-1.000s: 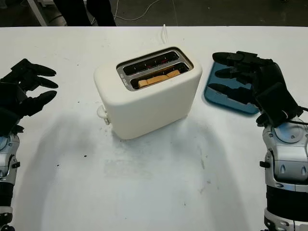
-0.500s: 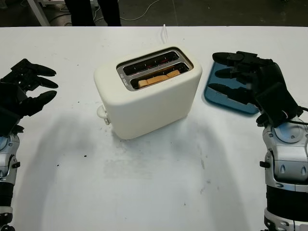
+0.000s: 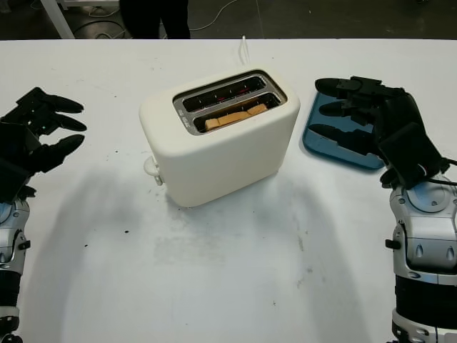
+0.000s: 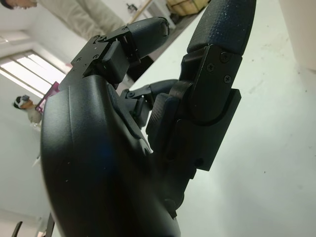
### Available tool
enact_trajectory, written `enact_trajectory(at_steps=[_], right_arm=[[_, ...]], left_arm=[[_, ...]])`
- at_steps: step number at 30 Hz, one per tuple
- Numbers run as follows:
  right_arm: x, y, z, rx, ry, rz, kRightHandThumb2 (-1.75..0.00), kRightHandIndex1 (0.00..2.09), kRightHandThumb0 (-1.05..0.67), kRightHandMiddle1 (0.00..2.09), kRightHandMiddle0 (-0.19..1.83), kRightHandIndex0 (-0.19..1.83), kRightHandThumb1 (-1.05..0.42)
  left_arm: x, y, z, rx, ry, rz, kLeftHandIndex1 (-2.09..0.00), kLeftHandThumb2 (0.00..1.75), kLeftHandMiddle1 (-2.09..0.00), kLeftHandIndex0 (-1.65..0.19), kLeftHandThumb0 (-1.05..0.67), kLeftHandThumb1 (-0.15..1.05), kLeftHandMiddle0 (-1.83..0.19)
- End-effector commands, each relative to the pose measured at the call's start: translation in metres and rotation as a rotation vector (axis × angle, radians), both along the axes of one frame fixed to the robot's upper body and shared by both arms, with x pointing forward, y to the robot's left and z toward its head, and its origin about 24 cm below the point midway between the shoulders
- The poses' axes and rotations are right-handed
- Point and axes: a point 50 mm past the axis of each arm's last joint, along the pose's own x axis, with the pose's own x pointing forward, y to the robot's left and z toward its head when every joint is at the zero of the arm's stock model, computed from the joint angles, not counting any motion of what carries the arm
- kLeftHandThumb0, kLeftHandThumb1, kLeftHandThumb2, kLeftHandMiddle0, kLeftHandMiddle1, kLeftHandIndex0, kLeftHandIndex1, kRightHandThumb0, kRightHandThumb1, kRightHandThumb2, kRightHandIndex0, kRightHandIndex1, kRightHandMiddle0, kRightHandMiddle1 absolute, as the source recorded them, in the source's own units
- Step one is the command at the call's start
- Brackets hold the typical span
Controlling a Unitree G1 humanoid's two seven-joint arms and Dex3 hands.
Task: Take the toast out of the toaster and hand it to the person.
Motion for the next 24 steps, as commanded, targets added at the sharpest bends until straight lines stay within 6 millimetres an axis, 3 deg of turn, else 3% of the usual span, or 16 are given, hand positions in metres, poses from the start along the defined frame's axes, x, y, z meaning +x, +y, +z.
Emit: enact_trajectory(at_steps=[1, 24], right_arm=[[-0.0020, -0.0006, -0.0029, 0.014, 0.010, -0.011, 0.00, 0.74, -0.37, 0.04, 0.87, 0.57, -0.73], [-0.0020, -0.0002, -0.0024, 0.019, 0.012, -0.010, 0.00, 0.74, -0.35, 0.03, 0.88, 0.57, -0.73]], left_arm=[[-0.0022, 0.0022, 0.0008, 0.003, -0.013, 0.011, -1.12, 0.09, -1.27, -0.44, -1.05, 0.92, -0.48], [-0.0027, 0.0021, 0.0007, -0.010, -0.014, 0.010, -1.12, 0.10, -1.27, -0.44, -1.05, 0.92, -0.48]])
